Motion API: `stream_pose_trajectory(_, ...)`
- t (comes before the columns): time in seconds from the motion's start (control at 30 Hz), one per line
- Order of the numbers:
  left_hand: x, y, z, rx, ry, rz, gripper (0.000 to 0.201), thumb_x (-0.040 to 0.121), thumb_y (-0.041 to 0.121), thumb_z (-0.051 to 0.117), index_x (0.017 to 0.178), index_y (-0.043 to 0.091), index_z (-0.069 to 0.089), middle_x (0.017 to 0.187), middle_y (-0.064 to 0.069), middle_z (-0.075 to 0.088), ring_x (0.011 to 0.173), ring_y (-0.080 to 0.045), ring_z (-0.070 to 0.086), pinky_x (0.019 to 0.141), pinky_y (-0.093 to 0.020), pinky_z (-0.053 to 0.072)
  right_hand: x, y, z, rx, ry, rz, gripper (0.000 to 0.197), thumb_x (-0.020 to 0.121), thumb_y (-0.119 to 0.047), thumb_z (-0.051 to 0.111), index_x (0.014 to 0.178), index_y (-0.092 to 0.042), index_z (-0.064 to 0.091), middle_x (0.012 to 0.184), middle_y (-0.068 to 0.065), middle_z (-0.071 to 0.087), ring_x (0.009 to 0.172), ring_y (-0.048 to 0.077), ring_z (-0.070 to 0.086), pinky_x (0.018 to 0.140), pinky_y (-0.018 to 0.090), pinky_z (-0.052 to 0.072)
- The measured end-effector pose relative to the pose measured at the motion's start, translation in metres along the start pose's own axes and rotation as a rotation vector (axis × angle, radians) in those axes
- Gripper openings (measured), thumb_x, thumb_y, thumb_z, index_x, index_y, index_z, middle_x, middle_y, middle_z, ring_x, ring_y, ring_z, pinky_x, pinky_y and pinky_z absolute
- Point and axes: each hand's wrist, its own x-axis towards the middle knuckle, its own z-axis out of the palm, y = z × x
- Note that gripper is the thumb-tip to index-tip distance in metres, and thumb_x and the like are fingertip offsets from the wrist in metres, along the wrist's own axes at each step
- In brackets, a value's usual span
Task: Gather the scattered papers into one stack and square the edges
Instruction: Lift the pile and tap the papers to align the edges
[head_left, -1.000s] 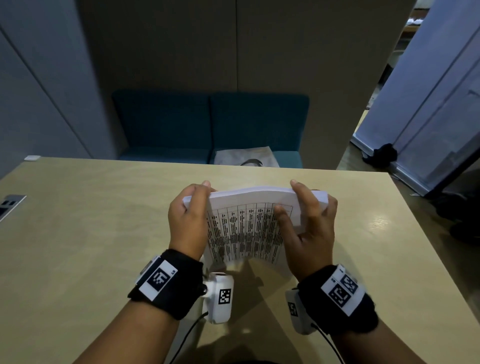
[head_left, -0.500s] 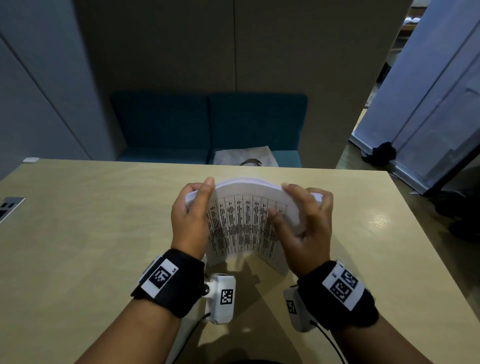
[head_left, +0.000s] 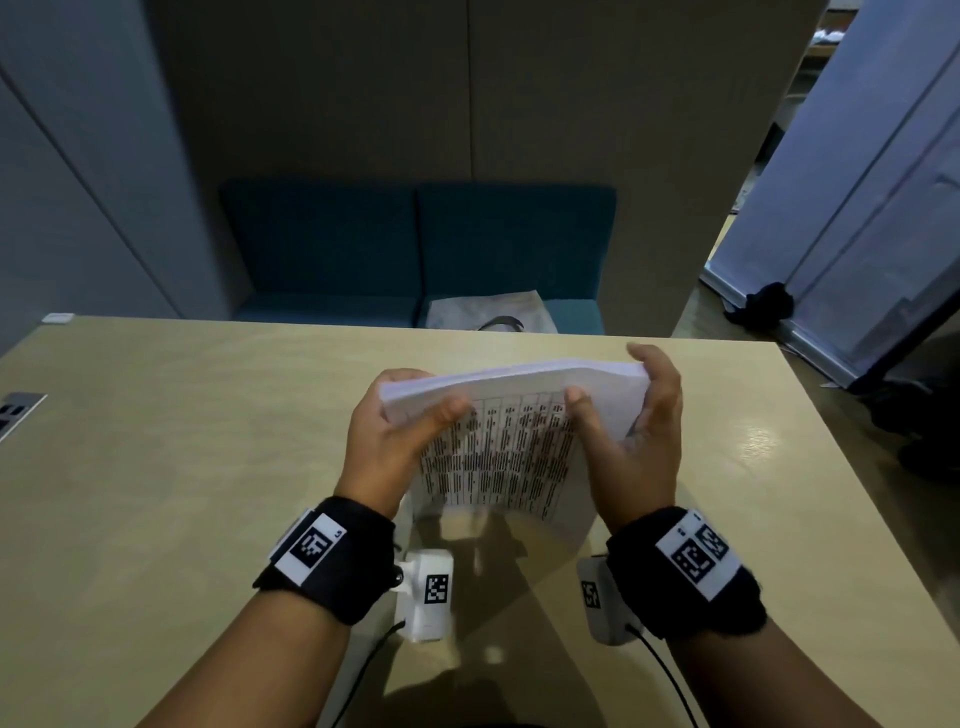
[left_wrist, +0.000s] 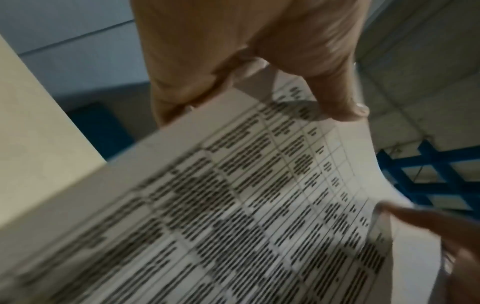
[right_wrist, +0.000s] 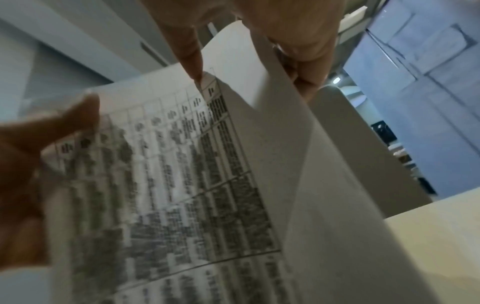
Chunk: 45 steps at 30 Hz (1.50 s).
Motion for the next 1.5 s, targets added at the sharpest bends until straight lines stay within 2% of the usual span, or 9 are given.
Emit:
stream_pose_trajectory(0.1, -0.002, -0.011, -0.006, 0.014, -0.106, -0.003, 0.056, 0.065, 0.024, 0.085, 0.117, 0.01, 0.068, 0.106, -0.013, 0.073, 0.1, -0.025, 0.07, 0.074, -0.025, 0.057, -0.001, 0.0, 0.001, -0.042, -0.125, -0.062, 0.049, 0.081, -0.049, 0.064, 0.123, -0.03, 0.048, 0.111, -0.003, 0.036, 0.099, -0.019, 0.042, 0.071, 0.001, 0.043)
stream_pose_trajectory(0.23, 0.0, -0.021, -0.01, -0.013, -0.074, -0.079, 0.087, 0.044, 0.048, 0.095, 0.112, 0.002, 0.066, 0.099, -0.008, 0.076, 0.098, -0.026, 0.071, 0.075, -0.028, 0.057, 0.003, -0.001, 0.001, -0.051, -0.022, 0.04, 0.047, 0.076, -0.062, 0.057, 0.116, -0.04, 0.047, 0.113, -0.005, 0.03, 0.095, -0.007, 0.042, 0.08, 0.008, 0.046)
stream_pose_trajectory(0.43, 0.001, -0.019, -0.006, -0.099, -0.14, -0.097, 0.061, 0.05, 0.047, 0.092, 0.104, 0.022, 0.076, 0.104, -0.007, 0.077, 0.098, -0.021, 0.073, 0.079, -0.027, 0.057, 0.013, -0.004, 0.002, -0.017, -0.086, 0.112, 0.053, 0.076, -0.059, 0.061, 0.124, -0.043, 0.045, 0.12, -0.001, 0.031, 0.1, 0.007, 0.049, 0.084, 0.015, 0.046)
stream_pose_trajectory(0.57, 0.003, -0.022, -0.006, -0.097, -0.104, -0.125, 0.063, 0.057, 0.044, 0.088, 0.111, 0.016, 0.07, 0.106, -0.007, 0.076, 0.102, -0.022, 0.072, 0.078, -0.029, 0.057, 0.014, -0.004, 0.005, -0.047, -0.188, -0.058, 0.05, 0.081, -0.056, 0.062, 0.125, -0.035, 0.052, 0.114, -0.002, 0.035, 0.101, -0.013, 0.042, 0.076, 0.0, 0.042)
stream_pose_trajectory(0.8, 0.003, -0.026, -0.009, -0.085, -0.097, -0.133, 0.058, 0.054, 0.048, 0.09, 0.104, 0.024, 0.074, 0.105, -0.006, 0.077, 0.102, -0.021, 0.071, 0.084, -0.031, 0.057, 0.014, -0.003, 0.009, 0.004, -0.115, 0.049, 0.055, 0.076, -0.061, 0.059, 0.124, -0.04, 0.043, 0.112, -0.005, 0.034, 0.097, -0.009, 0.046, 0.078, 0.014, 0.049)
stream_pose_trajectory(0.93, 0.003, -0.027, -0.003, -0.094, -0.082, -0.131, 0.059, 0.057, 0.051, 0.087, 0.107, 0.024, 0.074, 0.106, -0.006, 0.076, 0.102, -0.019, 0.071, 0.082, -0.028, 0.057, 0.014, -0.007, 0.012, -0.013, -0.128, 0.007, 0.058, 0.078, -0.059, 0.06, 0.129, -0.037, 0.043, 0.108, -0.002, 0.035, 0.093, -0.019, 0.043, 0.069, -0.002, 0.041)
stream_pose_trajectory(1.17, 0.006, -0.031, -0.003, -0.05, -0.034, -0.179, 0.058, 0.065, 0.045, 0.079, 0.114, 0.015, 0.069, 0.106, -0.004, 0.077, 0.103, -0.021, 0.071, 0.082, -0.027, 0.057, 0.014, 0.011, 0.01, 0.388, -0.073, 0.342, 0.092, 0.081, -0.026, 0.074, 0.146, -0.041, 0.011, 0.127, -0.008, 0.055, 0.113, 0.006, 0.06, 0.094, 0.028, 0.052)
stream_pose_trajectory(1.3, -0.004, -0.04, -0.004, -0.036, -0.063, -0.214, 0.065, 0.061, 0.042, 0.086, 0.12, 0.022, 0.065, 0.111, -0.002, 0.075, 0.107, -0.019, 0.07, 0.093, -0.04, 0.054, -0.001, 0.031, 0.011, 0.496, -0.196, 0.542, 0.059, 0.065, -0.039, 0.084, 0.116, -0.023, 0.059, 0.103, 0.002, 0.072, 0.098, 0.02, 0.069, 0.077, 0.029, 0.058)
stream_pose_trajectory(1.5, -0.007, -0.033, -0.008, -0.053, -0.059, -0.193, 0.069, 0.056, 0.044, 0.089, 0.116, 0.017, 0.067, 0.108, -0.005, 0.076, 0.104, -0.021, 0.071, 0.086, -0.035, 0.056, -0.001, 0.034, 0.005, 0.588, -0.214, 0.54, 0.052, 0.066, -0.037, 0.083, 0.11, -0.015, 0.064, 0.101, 0.002, 0.074, 0.093, 0.015, 0.07, 0.074, 0.022, 0.056)
